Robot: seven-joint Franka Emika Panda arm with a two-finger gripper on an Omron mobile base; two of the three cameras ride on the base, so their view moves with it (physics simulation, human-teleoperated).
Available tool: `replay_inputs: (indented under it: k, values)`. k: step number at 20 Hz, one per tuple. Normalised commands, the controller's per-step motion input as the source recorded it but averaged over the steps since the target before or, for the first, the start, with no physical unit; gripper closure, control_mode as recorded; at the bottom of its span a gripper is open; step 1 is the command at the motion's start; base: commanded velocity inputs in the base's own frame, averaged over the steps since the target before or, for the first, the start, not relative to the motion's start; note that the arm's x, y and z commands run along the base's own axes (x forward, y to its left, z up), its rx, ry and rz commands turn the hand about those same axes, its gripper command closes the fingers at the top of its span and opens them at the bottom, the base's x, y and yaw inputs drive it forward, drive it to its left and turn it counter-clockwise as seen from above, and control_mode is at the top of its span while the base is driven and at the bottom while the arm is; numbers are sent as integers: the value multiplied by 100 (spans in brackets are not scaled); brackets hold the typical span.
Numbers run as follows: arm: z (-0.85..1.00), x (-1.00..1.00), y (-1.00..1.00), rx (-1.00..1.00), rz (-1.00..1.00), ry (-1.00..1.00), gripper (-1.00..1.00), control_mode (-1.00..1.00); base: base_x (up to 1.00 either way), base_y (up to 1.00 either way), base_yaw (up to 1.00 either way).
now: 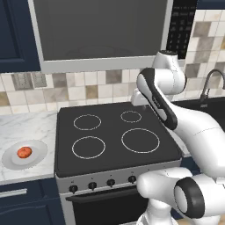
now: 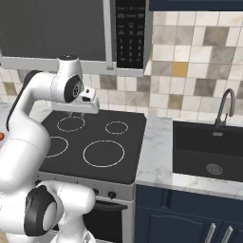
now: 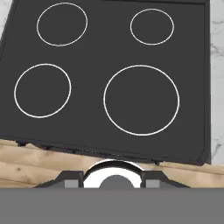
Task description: Pick the squash from the counter and place it in the microwave. Then turn on the microwave.
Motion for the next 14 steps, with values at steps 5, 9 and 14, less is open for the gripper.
replay_inputs:
  k: [5, 9, 14]
  values:
    - [2, -1, -5, 0, 0, -6, -100, -100, 0, 0, 0]
    - [23, -10, -8, 0, 0, -32, -100, -100, 0, 0, 0]
    - [35, -11, -6, 0, 0, -42, -100, -100, 0, 0, 0]
